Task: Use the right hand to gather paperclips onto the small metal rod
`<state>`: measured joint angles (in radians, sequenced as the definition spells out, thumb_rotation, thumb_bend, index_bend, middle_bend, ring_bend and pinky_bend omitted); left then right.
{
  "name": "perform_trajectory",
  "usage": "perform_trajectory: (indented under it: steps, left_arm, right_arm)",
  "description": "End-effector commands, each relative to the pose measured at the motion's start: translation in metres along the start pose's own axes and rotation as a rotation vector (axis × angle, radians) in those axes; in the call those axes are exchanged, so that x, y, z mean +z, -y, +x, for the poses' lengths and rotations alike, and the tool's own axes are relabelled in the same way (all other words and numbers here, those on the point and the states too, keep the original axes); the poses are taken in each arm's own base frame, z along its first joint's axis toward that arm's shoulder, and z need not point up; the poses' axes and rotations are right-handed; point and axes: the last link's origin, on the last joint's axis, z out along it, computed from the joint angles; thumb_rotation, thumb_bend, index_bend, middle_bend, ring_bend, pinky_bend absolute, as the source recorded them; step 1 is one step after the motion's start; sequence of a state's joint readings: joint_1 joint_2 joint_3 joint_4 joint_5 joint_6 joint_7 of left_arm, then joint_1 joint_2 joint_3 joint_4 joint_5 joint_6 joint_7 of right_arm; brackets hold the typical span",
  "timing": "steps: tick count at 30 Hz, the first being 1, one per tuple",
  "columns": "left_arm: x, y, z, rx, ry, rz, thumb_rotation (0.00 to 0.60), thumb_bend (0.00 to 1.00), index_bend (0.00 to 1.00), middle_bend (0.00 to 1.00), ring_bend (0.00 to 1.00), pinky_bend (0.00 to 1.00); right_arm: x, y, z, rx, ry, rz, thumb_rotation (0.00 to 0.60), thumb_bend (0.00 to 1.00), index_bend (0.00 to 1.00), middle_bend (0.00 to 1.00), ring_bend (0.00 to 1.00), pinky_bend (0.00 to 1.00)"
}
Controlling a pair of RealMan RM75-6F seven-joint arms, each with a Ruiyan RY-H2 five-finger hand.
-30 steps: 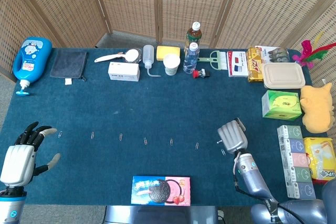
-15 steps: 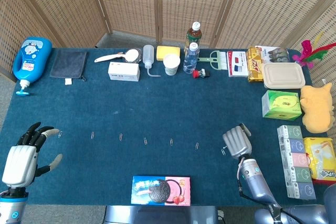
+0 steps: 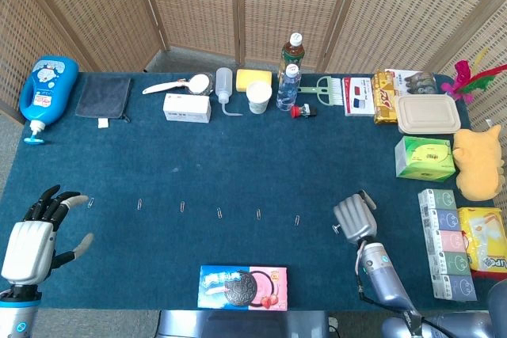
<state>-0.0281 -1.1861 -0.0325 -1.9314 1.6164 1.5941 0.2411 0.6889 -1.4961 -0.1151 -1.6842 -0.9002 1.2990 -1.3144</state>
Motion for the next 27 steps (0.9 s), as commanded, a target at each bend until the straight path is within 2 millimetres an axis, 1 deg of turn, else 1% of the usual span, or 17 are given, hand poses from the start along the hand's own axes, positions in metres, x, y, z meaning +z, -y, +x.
perform_trajectory:
  steps: [1, 4, 7, 10, 13, 17, 27]
  left_arm:
    - [-0.001, 0.002, -0.001, -0.001, 0.002, 0.007, 0.600, 0.39, 0.27, 0.25, 0.11, 0.22]
    - [-0.001, 0.005, -0.001, -0.004, 0.002, 0.011, 0.600, 0.39, 0.27, 0.25, 0.11, 0.22]
    - [-0.001, 0.007, -0.002, -0.008, 0.001, 0.016, 0.600, 0.39, 0.27, 0.25, 0.11, 0.22]
    - [-0.002, 0.012, -0.002, -0.007, 0.004, 0.027, 0.600, 0.39, 0.27, 0.25, 0.11, 0.22]
    - [-0.003, 0.015, -0.002, -0.007, 0.004, 0.034, 0.600, 0.39, 0.27, 0.25, 0.11, 0.22]
    - [-0.005, 0.020, -0.002, -0.009, 0.003, 0.045, 0.600, 0.39, 0.27, 0.25, 0.11, 0.22]
    - [-0.007, 0.026, -0.004, -0.012, 0.010, 0.059, 0.600, 0.39, 0.27, 0.25, 0.11, 0.22]
  right_arm:
    - [0.006, 0.002, 0.023, 0.032, -0.045, 0.000, 0.600, 0.45, 0.69, 0.77, 0.82, 0.60]
    - [0.010, 0.007, 0.041, 0.058, -0.074, 0.011, 0.600, 0.45, 0.69, 0.77, 0.82, 0.60]
    - [0.013, 0.014, 0.051, 0.067, -0.082, 0.025, 0.600, 0.45, 0.69, 0.77, 0.82, 0.60]
    - [0.018, 0.028, 0.058, 0.056, -0.078, 0.057, 0.600, 0.45, 0.69, 0.77, 0.82, 0.60]
    - [0.021, 0.039, 0.059, 0.037, -0.076, 0.075, 0.600, 0.45, 0.69, 0.77, 0.82, 0.60]
    - [0.024, 0.047, 0.059, 0.029, -0.067, 0.089, 0.600, 0.45, 0.69, 0.77, 0.82, 0.60]
    - [0.034, 0.056, 0.064, 0.015, -0.064, 0.082, 0.600, 0.45, 0.68, 0.77, 0.82, 0.60]
